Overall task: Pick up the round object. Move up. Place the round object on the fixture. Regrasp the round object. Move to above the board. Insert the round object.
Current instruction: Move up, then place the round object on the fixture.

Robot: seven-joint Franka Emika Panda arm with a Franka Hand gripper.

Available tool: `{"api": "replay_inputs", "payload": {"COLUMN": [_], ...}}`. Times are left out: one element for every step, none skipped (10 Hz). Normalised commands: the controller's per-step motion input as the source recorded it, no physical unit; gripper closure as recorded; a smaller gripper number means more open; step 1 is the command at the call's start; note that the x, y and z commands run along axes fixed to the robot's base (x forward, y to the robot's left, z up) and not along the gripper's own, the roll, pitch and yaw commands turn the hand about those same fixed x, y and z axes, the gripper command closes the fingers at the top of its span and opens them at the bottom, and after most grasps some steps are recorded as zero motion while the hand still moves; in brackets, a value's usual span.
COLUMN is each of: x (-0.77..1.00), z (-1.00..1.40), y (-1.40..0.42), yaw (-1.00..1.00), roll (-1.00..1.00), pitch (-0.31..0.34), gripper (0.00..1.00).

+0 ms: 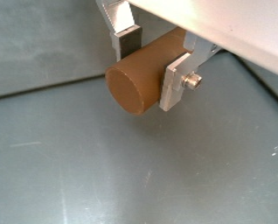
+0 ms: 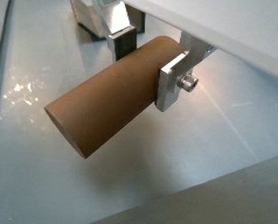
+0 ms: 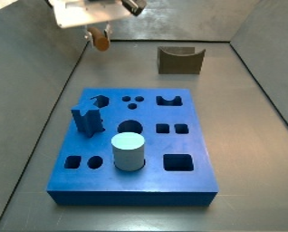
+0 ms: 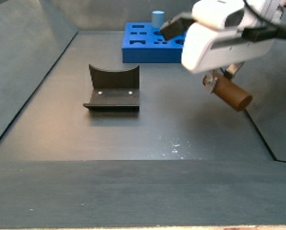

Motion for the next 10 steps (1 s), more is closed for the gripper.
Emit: {"api": "replay_inputs", "payload": {"x": [-0.04, 0.00, 0.00, -0.01, -0.02, -0.02, -0.03, -0.03, -0.03, -0.02], "z": [0.19, 1.00, 1.00, 1.00, 1.00, 1.00, 1.00, 0.99, 0.85, 0.67], "y": [0.01, 0.00, 0.00, 0.00, 0.01, 0.01, 0.01, 0.02, 0.02, 0.02], "yaw": [-0.03, 0.00, 0.00, 0.00, 0.00, 0.00, 0.00, -0.01, -0.01, -0.01], "roll": [0.05, 0.00, 0.01, 0.01, 0.02, 0.02, 0.03, 0.04, 0.05, 0.06], "pitch": [0.069, 0.000, 0.003, 0.039, 0.056, 0.067, 0.071, 0.083, 0.093, 0.113], "gripper": [1.00, 1.00, 1.00, 1.00, 1.00, 1.00, 1.00, 1.00, 1.00, 1.00]}}
